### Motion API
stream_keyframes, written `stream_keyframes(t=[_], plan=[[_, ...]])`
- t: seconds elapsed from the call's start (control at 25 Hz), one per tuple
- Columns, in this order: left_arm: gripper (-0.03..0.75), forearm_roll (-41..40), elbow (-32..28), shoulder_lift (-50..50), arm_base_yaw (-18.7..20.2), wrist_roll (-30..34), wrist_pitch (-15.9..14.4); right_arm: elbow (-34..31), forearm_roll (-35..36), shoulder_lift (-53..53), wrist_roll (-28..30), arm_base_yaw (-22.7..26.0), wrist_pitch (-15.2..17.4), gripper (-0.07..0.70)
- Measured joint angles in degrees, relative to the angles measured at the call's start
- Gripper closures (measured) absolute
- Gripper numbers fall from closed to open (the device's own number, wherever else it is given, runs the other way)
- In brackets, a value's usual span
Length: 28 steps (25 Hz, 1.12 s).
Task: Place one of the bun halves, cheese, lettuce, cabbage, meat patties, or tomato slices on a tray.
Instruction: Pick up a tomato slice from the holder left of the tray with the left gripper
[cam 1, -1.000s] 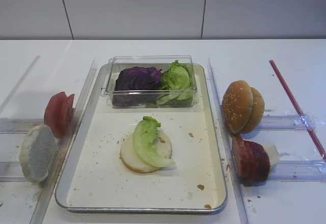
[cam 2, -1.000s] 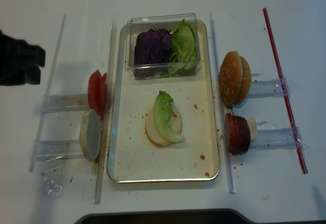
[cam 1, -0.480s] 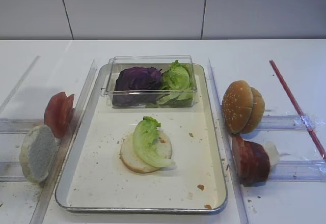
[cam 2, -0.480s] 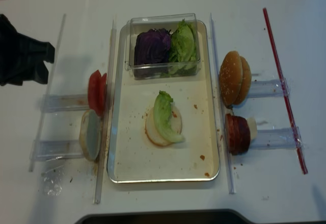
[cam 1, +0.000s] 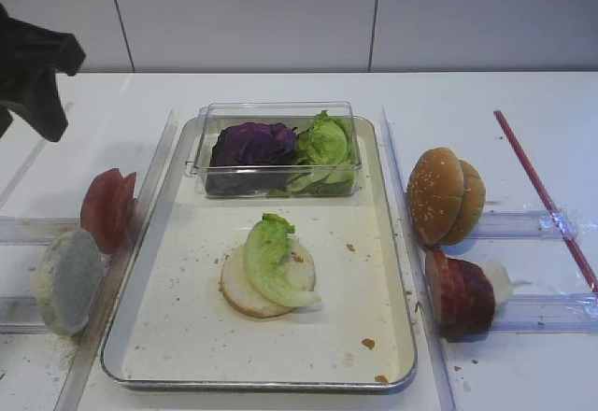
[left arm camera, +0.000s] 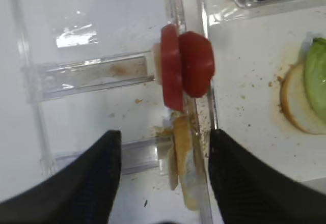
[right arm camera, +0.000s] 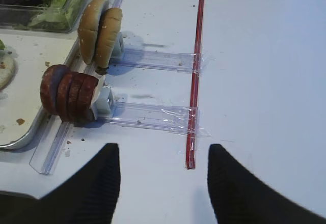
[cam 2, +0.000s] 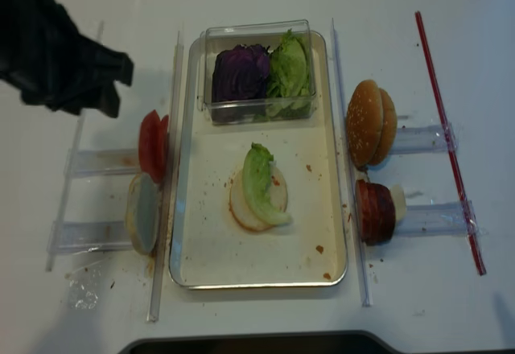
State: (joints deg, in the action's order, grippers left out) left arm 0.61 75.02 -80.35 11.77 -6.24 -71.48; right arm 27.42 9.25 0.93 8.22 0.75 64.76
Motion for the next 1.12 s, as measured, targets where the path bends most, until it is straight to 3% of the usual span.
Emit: stream_keyframes(t=[0.4, 1.12], plan=[[0.36, 0.0, 6.32, -9.16, 8.15, -5.72, 0.35, 0.0, 0.0, 0.0, 0.11, 0.0, 0.0, 0.234], [0.36, -0.61, 6.78, -17.93, 8.27, -6.37, 0.82, 0.0, 0.0, 0.0, 0.11, 0.0, 0.0, 0.234]])
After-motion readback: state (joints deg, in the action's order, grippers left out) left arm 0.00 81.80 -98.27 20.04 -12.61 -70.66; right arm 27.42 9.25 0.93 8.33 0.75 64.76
